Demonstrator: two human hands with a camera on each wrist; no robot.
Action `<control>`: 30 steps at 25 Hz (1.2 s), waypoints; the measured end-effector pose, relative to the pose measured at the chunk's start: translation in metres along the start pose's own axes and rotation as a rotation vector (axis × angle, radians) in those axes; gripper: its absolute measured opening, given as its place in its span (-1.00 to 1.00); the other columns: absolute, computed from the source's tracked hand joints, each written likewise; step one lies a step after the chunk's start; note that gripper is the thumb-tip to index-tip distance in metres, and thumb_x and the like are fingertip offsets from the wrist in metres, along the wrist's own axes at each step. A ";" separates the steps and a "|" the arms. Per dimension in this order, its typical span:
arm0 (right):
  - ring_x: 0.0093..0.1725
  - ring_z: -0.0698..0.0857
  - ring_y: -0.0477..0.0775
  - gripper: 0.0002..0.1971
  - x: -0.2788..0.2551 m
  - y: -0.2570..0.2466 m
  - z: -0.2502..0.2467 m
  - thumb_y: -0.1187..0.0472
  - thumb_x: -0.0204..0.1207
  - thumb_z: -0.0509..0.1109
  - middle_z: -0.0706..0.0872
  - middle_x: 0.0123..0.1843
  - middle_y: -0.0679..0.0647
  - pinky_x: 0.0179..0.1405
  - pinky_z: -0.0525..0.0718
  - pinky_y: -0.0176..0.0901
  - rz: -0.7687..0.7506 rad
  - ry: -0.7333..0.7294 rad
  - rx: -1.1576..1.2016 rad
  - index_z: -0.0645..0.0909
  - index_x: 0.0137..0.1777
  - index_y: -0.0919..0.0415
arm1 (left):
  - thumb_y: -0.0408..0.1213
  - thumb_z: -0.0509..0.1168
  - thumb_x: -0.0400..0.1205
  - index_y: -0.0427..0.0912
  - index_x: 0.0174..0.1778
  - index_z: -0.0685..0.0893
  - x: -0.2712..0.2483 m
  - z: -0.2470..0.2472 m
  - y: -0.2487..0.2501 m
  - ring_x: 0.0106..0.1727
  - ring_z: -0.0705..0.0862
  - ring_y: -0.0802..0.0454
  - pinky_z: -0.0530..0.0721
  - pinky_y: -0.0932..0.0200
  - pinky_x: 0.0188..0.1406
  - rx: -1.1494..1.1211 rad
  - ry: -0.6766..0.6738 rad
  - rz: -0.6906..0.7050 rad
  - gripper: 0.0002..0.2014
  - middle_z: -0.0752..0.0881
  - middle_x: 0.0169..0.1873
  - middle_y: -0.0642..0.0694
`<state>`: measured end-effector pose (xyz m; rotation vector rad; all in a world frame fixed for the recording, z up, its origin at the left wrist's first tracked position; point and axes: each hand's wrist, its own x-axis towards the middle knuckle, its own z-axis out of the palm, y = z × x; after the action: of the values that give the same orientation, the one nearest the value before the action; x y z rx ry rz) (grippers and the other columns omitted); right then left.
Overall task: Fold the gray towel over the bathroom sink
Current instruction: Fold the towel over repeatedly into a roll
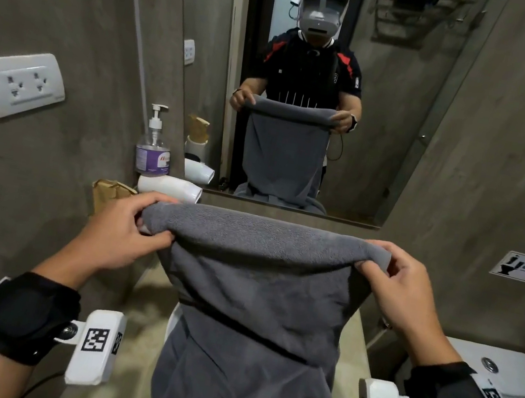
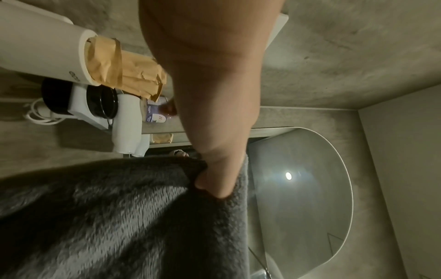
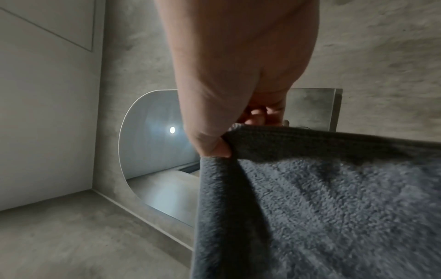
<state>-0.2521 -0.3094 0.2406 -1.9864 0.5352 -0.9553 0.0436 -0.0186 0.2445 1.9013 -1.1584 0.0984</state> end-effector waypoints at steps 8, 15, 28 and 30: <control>0.02 0.78 -0.11 -0.77 0.002 0.008 -0.002 0.27 0.59 0.40 0.84 -0.05 -0.17 -0.13 0.71 -0.25 0.069 0.040 0.064 0.74 0.01 -0.14 | -0.56 0.39 0.62 -0.14 0.32 0.60 0.004 0.005 0.015 0.09 0.74 0.00 0.67 0.34 0.06 -0.299 -0.005 -0.086 -0.60 0.78 0.06 -0.11; 0.06 0.73 -0.10 -0.75 0.008 0.003 -0.013 0.06 0.75 0.27 0.78 0.04 0.06 0.17 0.69 -0.11 -0.036 0.055 0.152 0.59 0.30 -0.32 | -0.12 0.20 0.75 0.17 0.47 0.58 0.009 0.005 0.030 -0.07 0.64 -0.03 0.62 0.09 -0.06 -0.497 0.106 -0.065 -0.64 0.74 -0.07 -0.16; 0.21 0.65 -0.35 -0.16 -0.008 -0.004 -0.011 0.59 0.33 0.48 0.60 0.35 -0.15 0.20 0.60 -0.46 0.015 -0.165 -0.051 0.38 0.55 -0.04 | -0.61 0.67 0.18 0.18 0.52 0.49 -0.002 -0.002 0.008 0.22 0.74 0.00 0.75 0.04 0.22 -0.411 -0.210 -0.135 0.03 0.70 0.33 -0.17; 0.24 0.63 -0.27 -0.23 -0.008 -0.006 -0.006 0.56 0.35 0.46 0.63 0.34 -0.12 0.19 0.49 -0.60 0.005 -0.101 -0.132 0.45 0.54 0.03 | -0.70 0.63 0.25 0.13 0.49 0.51 -0.002 0.005 0.005 0.11 0.73 0.20 0.70 0.35 0.13 -0.288 -0.125 -0.091 -0.03 0.73 0.29 -0.17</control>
<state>-0.2612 -0.3038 0.2439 -2.1370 0.5588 -0.8304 0.0372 -0.0216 0.2440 1.7181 -1.1017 -0.2294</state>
